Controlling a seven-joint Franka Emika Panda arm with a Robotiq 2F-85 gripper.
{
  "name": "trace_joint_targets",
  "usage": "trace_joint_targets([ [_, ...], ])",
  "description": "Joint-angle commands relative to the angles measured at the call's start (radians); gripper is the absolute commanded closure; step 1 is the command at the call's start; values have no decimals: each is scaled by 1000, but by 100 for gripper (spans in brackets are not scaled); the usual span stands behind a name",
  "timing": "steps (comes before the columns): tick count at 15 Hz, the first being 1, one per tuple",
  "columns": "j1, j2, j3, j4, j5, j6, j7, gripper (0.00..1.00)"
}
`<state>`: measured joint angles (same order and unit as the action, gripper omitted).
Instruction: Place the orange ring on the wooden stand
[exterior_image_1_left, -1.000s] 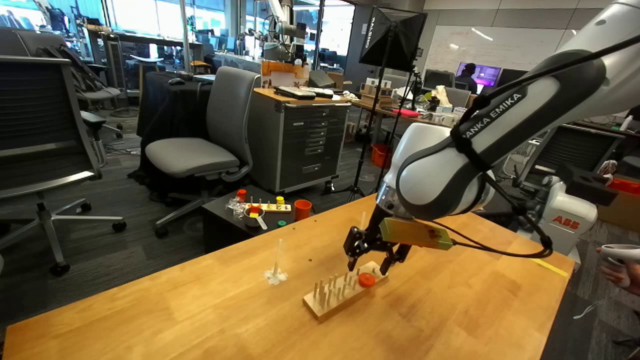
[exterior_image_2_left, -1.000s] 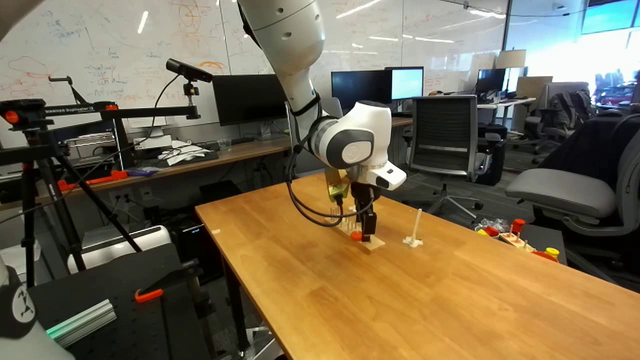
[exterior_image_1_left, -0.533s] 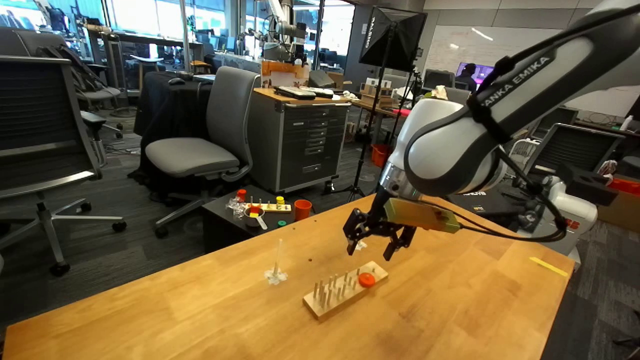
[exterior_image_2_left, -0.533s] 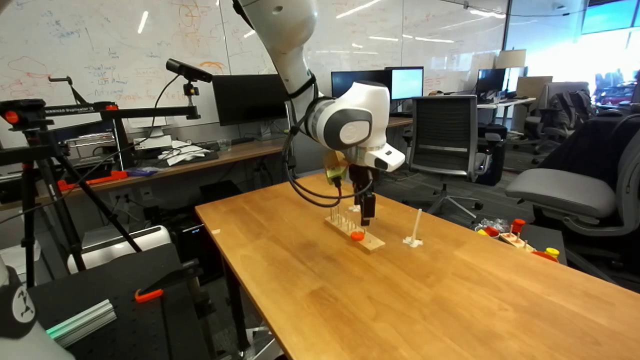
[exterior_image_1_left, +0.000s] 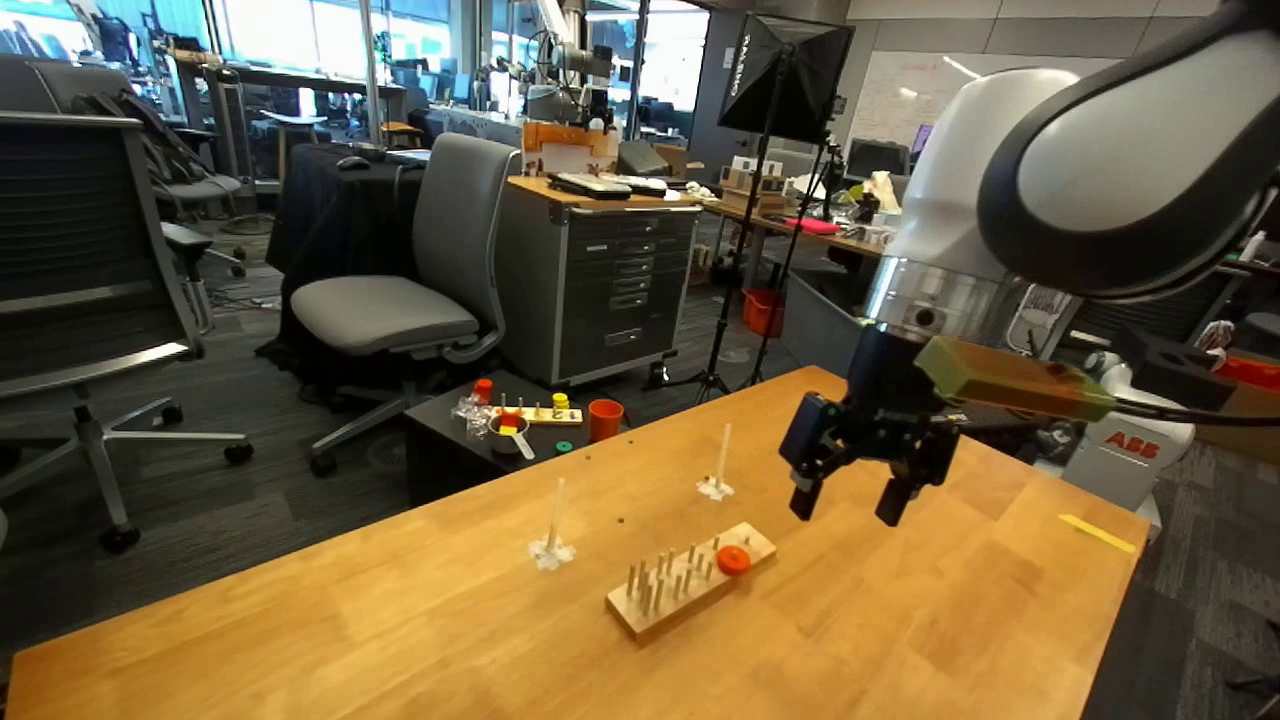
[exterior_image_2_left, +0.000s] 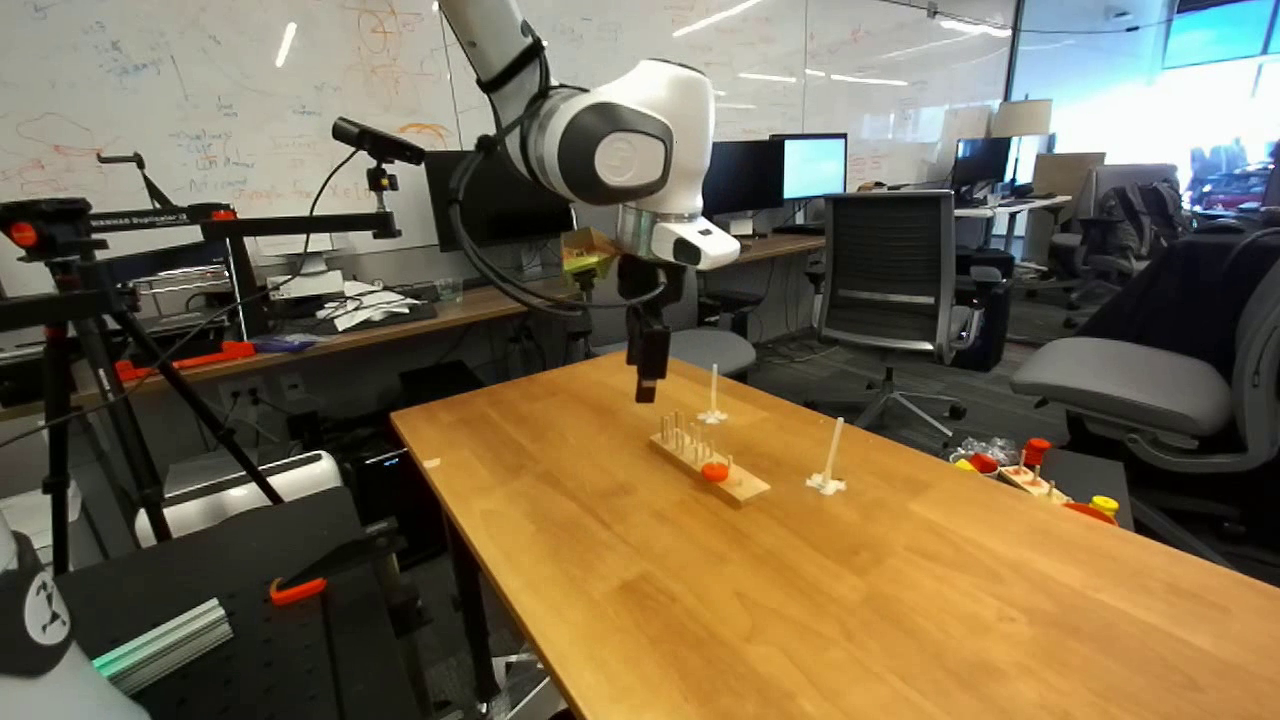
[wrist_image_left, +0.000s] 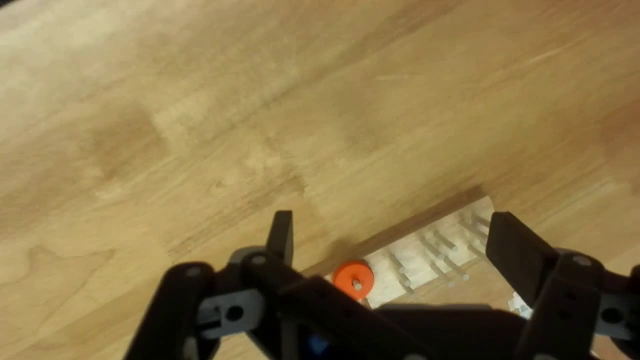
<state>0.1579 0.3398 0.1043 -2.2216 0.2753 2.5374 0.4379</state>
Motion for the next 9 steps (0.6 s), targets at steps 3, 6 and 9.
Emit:
trace_joint_targets([
  [3,0,-152,15,-117,13,-42,-10,0],
  [6,-3,-247,22,-184,23,-57,-14,0],
  [9,-3,-255,22,-197,23,-57,-16,0],
])
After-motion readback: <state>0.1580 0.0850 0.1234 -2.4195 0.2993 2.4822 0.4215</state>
